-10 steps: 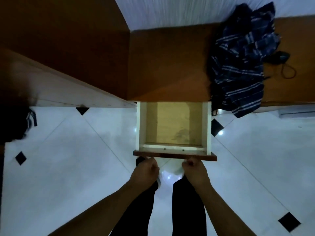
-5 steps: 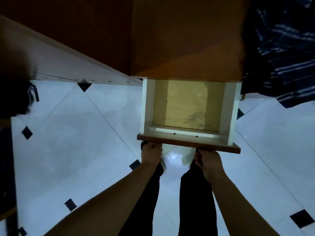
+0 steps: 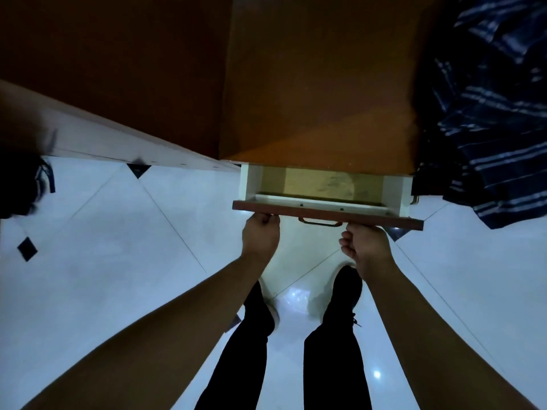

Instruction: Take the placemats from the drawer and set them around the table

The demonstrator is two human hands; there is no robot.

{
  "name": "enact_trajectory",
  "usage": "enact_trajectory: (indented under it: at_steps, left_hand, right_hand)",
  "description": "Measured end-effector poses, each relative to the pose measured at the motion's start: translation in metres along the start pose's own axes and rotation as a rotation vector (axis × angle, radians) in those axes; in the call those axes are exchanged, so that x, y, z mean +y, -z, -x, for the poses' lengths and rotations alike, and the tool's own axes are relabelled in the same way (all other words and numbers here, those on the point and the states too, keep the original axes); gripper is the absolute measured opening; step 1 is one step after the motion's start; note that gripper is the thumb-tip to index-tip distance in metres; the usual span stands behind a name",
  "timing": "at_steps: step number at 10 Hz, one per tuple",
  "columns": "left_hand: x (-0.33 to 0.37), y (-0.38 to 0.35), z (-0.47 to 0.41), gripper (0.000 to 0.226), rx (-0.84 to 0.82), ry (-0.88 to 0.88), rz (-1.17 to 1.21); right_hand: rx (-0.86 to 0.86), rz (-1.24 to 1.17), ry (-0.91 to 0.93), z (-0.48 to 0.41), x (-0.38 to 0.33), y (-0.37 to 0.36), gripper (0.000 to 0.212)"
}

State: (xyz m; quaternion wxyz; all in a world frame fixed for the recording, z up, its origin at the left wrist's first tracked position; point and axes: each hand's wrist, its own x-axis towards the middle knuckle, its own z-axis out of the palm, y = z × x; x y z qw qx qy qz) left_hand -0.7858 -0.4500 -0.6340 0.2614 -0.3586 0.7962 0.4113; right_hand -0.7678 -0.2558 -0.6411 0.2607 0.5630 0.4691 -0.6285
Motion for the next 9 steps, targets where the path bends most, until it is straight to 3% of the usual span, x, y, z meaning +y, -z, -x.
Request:
enact_trajectory:
  at_steps: [3,6,7,8,9]
  left_hand:
    - [0.068,-0.006,-0.047,0.025,0.017,-0.103,0.023]
    - [0.078,-0.002,-0.055,0.027,-0.001,-0.095,-0.067]
    - [0.081,0.006,-0.048,0.03,-0.016,-0.138,-0.159]
    - [0.081,0.017,-0.03,0.029,-0.028,-0.26,-0.422]
    - [0.08,0.029,-0.005,0.031,0.011,-0.442,-0.799]
  right_hand:
    - [0.02,0.083,0.069,-0.024,-0.076,-0.025,0.012]
    - [-0.029,0.19,0.071,-0.029,-0.085,-0.024,0.016]
    - [-0.035,0.235,0.089,-0.022,-0.086,-0.023,0.016]
    - [-0.039,0.411,0.223,-0.003,-0.086,-0.018,0.013]
    - [0.023,0.872,0.455,0.026,-0.076,-0.009,0.012]
